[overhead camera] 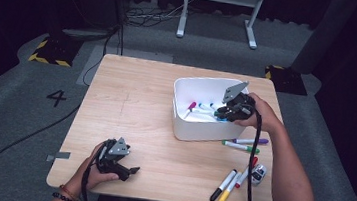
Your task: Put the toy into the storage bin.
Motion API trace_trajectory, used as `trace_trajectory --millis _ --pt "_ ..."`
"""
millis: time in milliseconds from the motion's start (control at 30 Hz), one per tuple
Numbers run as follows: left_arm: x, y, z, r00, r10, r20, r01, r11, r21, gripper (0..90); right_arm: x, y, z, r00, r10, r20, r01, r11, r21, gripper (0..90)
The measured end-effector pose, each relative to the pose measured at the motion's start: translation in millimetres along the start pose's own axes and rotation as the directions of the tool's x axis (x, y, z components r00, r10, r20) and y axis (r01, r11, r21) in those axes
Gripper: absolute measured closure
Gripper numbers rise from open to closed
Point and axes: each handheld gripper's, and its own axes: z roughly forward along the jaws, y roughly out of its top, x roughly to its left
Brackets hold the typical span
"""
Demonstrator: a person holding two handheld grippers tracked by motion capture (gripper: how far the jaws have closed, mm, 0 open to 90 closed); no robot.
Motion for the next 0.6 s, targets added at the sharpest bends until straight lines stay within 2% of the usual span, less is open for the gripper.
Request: trace_trajectory --millis 67,233,333,433,500,600 --pt "0.0 0.0 0.1 1.0000 -0.001 0.000 0.001 1.0000 -0.001 13.2 -1.0 -2.9 1.1 0.9998 -0.004 -0.021 0.004 1.000 0.007 74.3" --pt "0.2 0.1 -0.2 1.0000 0.003 0.000 -0.003 1.0000 0.003 13.2 -1.3 -7.2 -2.5 1.0000 0.008 0.002 -0.008 1.000 -0.005 73.2" --pt "0.1 0.0 -0.1 1.0000 0.002 0.000 -0.002 1.0000 0.002 13.3 -2.3 -9.6 -7.1 0.9993 0.025 0.028 -0.024 0.999 -0.034 68.9" --pt "0.0 0.0 -0.1 1.0000 0.001 0.000 -0.001 1.0000 0.001 13.2 -0.3 -13.2 -17.1 0.9980 0.034 0.054 -0.030 0.997 -0.067 68.4" --pt "0.1 0.0 0.0 1.0000 0.002 0.000 -0.002 1.0000 0.001 13.2 1.6 -16.6 -26.3 0.9968 0.050 0.063 -0.043 0.993 -0.107 67.1" --pt "0.0 0.0 0.1 1.0000 0.000 0.000 0.000 1.0000 -0.001 13.2 5.8 -23.3 -42.2 0.9957 0.047 0.080 -0.034 0.986 -0.165 66.3"
